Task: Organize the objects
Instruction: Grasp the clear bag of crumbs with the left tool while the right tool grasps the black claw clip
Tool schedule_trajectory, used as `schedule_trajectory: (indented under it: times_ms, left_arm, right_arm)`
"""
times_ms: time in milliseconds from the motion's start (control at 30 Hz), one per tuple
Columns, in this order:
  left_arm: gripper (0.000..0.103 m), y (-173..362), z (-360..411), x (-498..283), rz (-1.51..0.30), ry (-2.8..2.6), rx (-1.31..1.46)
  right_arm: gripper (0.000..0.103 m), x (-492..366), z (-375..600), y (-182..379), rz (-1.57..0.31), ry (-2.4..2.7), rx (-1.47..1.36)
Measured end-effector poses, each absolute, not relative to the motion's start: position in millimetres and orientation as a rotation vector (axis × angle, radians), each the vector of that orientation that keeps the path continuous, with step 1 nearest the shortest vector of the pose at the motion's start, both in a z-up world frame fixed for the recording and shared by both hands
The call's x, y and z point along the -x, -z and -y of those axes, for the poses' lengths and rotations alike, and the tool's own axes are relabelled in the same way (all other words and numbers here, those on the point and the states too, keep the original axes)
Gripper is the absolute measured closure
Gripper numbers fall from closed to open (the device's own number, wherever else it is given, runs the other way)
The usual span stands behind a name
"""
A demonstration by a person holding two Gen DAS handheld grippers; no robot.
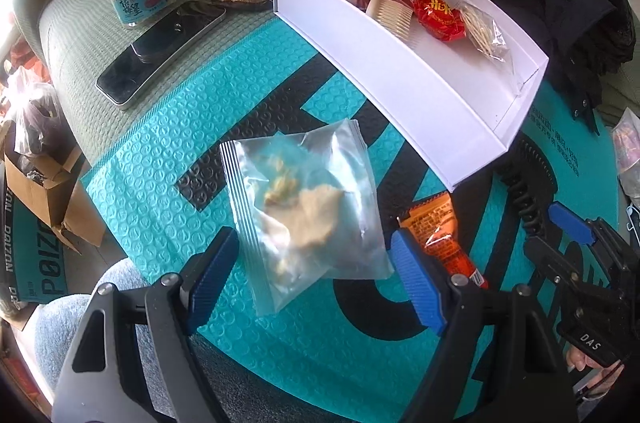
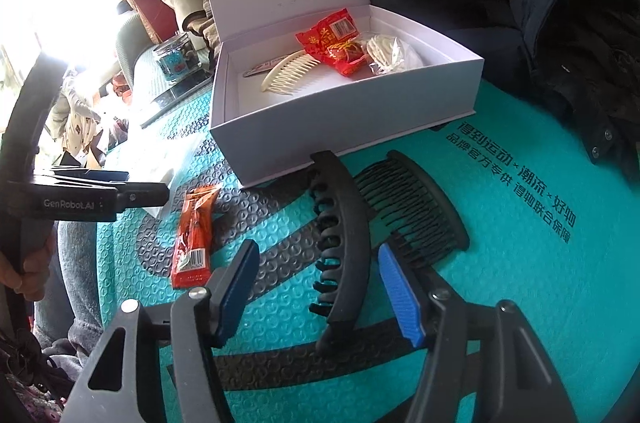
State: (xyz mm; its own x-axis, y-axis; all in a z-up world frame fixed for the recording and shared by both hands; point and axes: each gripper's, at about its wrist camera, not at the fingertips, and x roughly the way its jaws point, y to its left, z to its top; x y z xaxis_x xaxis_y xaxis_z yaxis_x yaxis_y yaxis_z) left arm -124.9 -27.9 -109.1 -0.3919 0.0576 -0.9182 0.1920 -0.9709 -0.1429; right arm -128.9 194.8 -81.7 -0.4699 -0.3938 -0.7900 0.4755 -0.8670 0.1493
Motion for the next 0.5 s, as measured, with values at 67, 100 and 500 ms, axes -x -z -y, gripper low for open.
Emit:
schedule_trajectory:
  times_ms: [67,100,500]
  left_arm:
    - [0.025,110.6,32.4,126.5,-0.357,2.523,-1.672]
    - [0.025,111.0,34.3,127.6,-0.356,2.518,-1.665]
    - [0.008,123.0,42.1,148.0,-0.281,2.483,-1.640]
  right_arm:
    - [0.058,134.4,-190.8,88.1,-0.146,2.332,-1.252]
    - [0.060,136.6,-188.5,91.4,-0.164,2.337,-1.266]
    - [0.071,134.1,-179.0,90.6,-0.208,2.295,-1.256]
